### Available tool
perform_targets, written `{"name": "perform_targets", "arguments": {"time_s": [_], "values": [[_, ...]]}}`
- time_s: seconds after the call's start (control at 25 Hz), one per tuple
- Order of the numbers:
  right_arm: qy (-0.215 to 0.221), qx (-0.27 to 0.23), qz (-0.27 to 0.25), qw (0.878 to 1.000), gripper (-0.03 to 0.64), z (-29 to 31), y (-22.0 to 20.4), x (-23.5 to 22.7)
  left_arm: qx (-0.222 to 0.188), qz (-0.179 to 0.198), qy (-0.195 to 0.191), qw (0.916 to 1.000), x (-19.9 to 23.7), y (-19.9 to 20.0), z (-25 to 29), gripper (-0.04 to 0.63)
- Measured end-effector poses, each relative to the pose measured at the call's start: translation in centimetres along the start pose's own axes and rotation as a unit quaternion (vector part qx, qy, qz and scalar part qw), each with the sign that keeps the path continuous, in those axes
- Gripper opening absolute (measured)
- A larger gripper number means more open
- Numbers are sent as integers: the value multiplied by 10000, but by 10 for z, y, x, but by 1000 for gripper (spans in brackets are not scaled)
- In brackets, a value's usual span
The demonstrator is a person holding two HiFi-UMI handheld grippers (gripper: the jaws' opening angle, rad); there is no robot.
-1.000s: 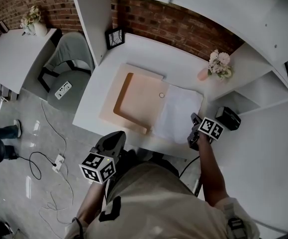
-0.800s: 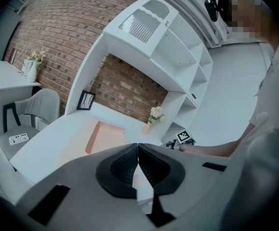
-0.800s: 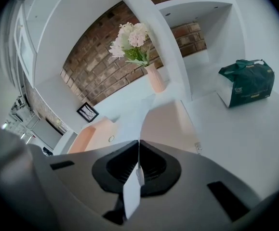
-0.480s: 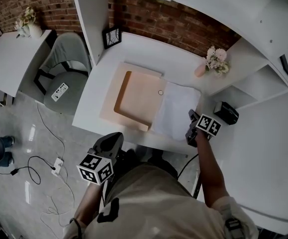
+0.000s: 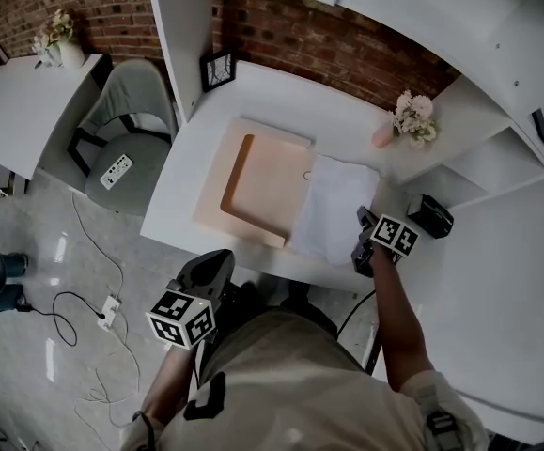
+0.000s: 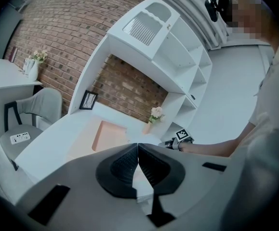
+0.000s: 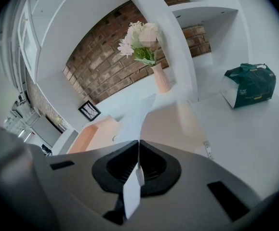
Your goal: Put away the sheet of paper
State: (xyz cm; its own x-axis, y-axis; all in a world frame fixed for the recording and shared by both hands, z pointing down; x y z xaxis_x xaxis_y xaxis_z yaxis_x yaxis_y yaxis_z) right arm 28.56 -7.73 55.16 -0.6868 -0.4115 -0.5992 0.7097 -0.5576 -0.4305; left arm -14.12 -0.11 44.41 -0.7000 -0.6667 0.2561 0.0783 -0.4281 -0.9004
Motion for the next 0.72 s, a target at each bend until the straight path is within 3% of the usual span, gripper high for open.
{"name": "perform_targets", "arguments": {"time_s": [0.72], "values": [[228, 95, 562, 9981, 28, 6, -5, 9, -88, -197, 286, 9994, 19, 0, -14, 18]]}}
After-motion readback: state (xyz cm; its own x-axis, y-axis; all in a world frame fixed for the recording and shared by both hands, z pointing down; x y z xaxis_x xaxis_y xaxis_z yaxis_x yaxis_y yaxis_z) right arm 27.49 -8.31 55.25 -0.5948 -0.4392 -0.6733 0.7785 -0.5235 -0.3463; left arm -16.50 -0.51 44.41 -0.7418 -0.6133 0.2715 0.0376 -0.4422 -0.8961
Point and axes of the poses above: the fingertips, and each gripper's own axes: z forward along the fingers, x to its left, y out of its top, the point moved 7 cm from there along -z, backward along the fingers, and after that the axes turned 15 degrees about z, right-handed, at the moved point
